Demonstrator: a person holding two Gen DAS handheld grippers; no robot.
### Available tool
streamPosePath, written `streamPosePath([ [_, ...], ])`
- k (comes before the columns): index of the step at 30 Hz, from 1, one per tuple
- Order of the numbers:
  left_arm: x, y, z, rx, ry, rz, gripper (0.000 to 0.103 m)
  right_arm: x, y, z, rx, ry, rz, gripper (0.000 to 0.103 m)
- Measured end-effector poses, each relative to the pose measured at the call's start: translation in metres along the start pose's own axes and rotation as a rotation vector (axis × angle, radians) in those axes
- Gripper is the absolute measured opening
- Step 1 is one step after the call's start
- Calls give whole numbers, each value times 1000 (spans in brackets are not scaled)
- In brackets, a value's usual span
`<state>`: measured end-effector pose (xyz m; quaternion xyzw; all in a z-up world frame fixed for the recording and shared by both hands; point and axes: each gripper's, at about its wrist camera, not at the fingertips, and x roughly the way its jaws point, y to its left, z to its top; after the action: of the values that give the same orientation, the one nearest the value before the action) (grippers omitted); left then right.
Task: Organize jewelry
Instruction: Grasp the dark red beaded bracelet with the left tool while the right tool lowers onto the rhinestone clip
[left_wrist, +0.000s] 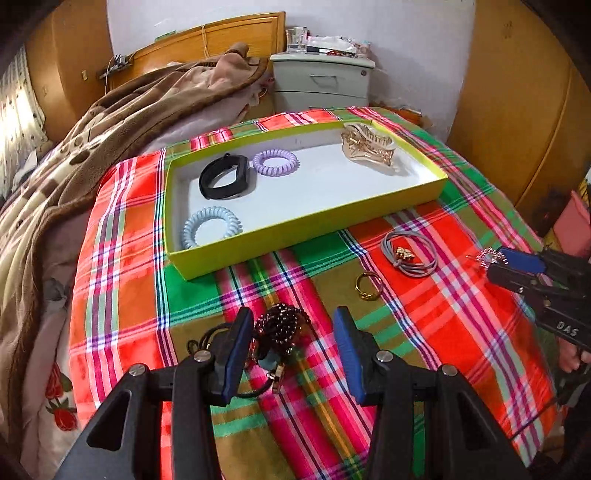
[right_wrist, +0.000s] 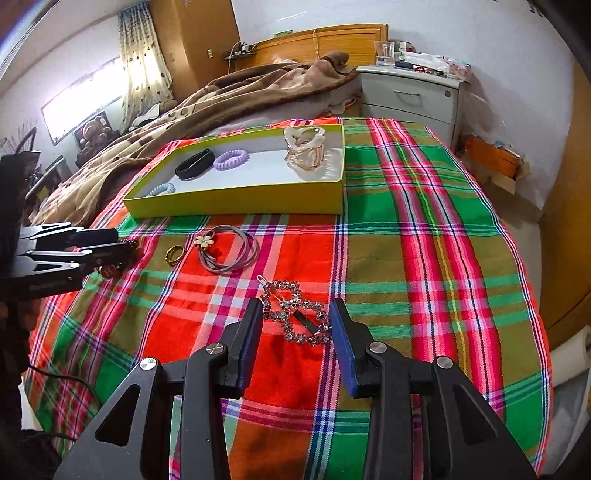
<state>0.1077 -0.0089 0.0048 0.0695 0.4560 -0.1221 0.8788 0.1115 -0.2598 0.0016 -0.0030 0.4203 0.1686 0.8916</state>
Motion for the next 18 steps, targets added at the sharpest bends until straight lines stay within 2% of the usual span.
streamPosePath([
  [6, 14, -5, 1, 23, 39, 23, 47, -1, 2, 2, 0, -8, 4, 38],
  [9, 17, -6, 2, 20, 47, 18, 42, -1, 2, 2, 0, -9, 2, 38],
  [11, 19, -7, 2, 20, 52, 25, 33, -1, 2, 2, 2, -10, 3, 38],
  [18, 18, -5, 2, -4, 44, 11, 32, -4, 2, 3, 5, -19, -3, 38],
])
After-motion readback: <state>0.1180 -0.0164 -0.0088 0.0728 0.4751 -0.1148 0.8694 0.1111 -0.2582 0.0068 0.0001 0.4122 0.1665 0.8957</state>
